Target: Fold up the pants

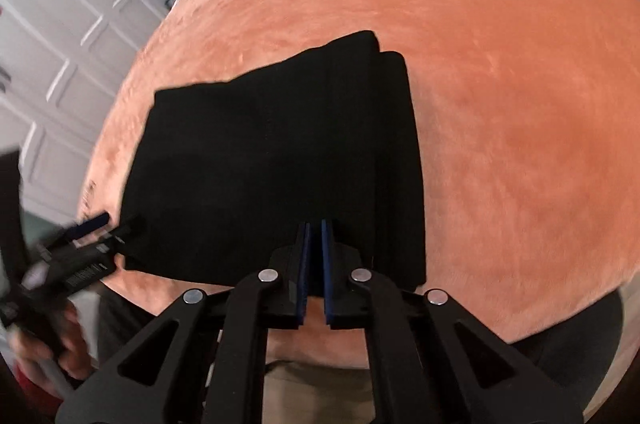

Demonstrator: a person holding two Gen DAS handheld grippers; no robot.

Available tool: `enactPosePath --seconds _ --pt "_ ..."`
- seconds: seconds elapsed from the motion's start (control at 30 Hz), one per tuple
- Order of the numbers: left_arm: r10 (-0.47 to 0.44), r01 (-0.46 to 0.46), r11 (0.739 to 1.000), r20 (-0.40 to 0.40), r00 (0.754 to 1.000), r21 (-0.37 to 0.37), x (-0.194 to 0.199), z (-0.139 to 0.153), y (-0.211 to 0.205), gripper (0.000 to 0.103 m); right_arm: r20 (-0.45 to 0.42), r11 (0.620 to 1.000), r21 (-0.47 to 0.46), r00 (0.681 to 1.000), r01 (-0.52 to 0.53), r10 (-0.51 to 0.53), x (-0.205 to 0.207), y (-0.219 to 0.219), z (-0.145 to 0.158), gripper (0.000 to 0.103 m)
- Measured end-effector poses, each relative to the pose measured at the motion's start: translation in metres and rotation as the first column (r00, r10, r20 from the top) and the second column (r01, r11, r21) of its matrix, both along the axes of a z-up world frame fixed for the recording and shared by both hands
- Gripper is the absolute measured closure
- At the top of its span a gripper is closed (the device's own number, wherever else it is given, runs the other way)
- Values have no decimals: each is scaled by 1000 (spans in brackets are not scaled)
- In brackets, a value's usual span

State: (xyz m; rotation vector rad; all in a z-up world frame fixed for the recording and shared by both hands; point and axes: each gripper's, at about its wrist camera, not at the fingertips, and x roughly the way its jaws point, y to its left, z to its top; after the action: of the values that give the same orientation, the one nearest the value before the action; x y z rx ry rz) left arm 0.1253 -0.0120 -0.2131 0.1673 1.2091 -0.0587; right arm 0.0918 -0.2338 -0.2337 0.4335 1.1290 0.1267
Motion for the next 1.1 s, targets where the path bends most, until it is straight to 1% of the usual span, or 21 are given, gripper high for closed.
enactPosePath --seconds 0.07,0.1,0.17,0.2,0.3,0.37,0.43,0.53,0.63,0.7,0.73,0.77,0.8,0.83,0.87,0.9,0.93,0.97,1.0,1.03,1.1 --pt "1 -1 1000 -5 1000 6 -2 -1 0 30 20 1000 -13 1000 -12 13 -3 5 11 98" --pt "4 -3 1000 -12 1000 13 -2 -3 -1 30 20 998 -47 999 -39 40 -1 10 11 98" --pt "6 -6 1000 -26 1000 14 -3 -7 -2 30 1 992 -102 997 -74 75 3 16 -2 101" --pt "7 -6 1000 -30 1000 16 -4 -9 -2 30 -9 994 -85 998 -69 68 2 12 -12 103" --pt "6 -5 1000 -28 1000 31 -9 -10 2 30 -16 1000 -18 1000 -17 17 -7 -5 -6 103" --pt "12 -12 1000 -24 1000 11 -13 -8 8 30 0 1000 -22 1000 -20 21 -4 4 11 97" --pt "24 -24 1000 -31 999 -5 -19 -6 16 30 35 998 -16 997 -63 63 4 17 30 97" --pt "31 -32 999 -44 999 -15 -26 -6 23 30 93 988 -10 984 -155 155 35 51 54 97" --pt "35 -36 999 -54 998 -8 -31 -9 27 30 113 970 -34 964 -240 242 75 91 59 97" --pt "37 -38 999 -60 997 -14 -33 -11 29 30 92 954 -52 950 -294 298 107 125 51 97" --pt "38 -39 999 -63 997 -14 -33 -12 32 30 85 950 -62 947 -306 311 114 134 48 97" --pt "41 -42 999 -65 997 -15 -33 -12 33 30 78 946 -73 944 -316 321 121 140 41 97" --pt "40 -41 999 -65 997 -20 -33 -13 35 30 44 944 -81 945 -320 324 138 148 26 97" --pt "38 -40 999 -66 997 -23 -33 -13 35 30 17 946 -94 949 -311 314 147 148 15 97" --pt "38 -39 999 -66 997 -21 -32 -13 36 30 -17 951 -132 960 -281 281 161 145 0 100" --pt "34 -36 999 -64 997 -24 -31 -12 37 30 -37 953 -165 967 -253 251 170 141 -7 100" --pt "34 -35 999 -63 997 -23 -31 -12 37 30 -49 959 -202 980 -199 194 176 130 -14 100" --pt "33 -35 999 -59 998 -24 -30 -11 37 30 -38 971 -184 988 -152 148 175 116 -11 100" --pt "34 -35 999 -54 998 -27 -29 -11 39 30 -5 988 -123 995 -97 97 168 100 -1 97" --pt "35 -37 999 -50 998 -28 -29 -11 39 30 23 992 -97 997 -76 79 160 90 9 96" --pt "34 -37 998 -58 998 -49 -26 -11 39 30 54 990 -123 995 -72 79 144 76 17 96"
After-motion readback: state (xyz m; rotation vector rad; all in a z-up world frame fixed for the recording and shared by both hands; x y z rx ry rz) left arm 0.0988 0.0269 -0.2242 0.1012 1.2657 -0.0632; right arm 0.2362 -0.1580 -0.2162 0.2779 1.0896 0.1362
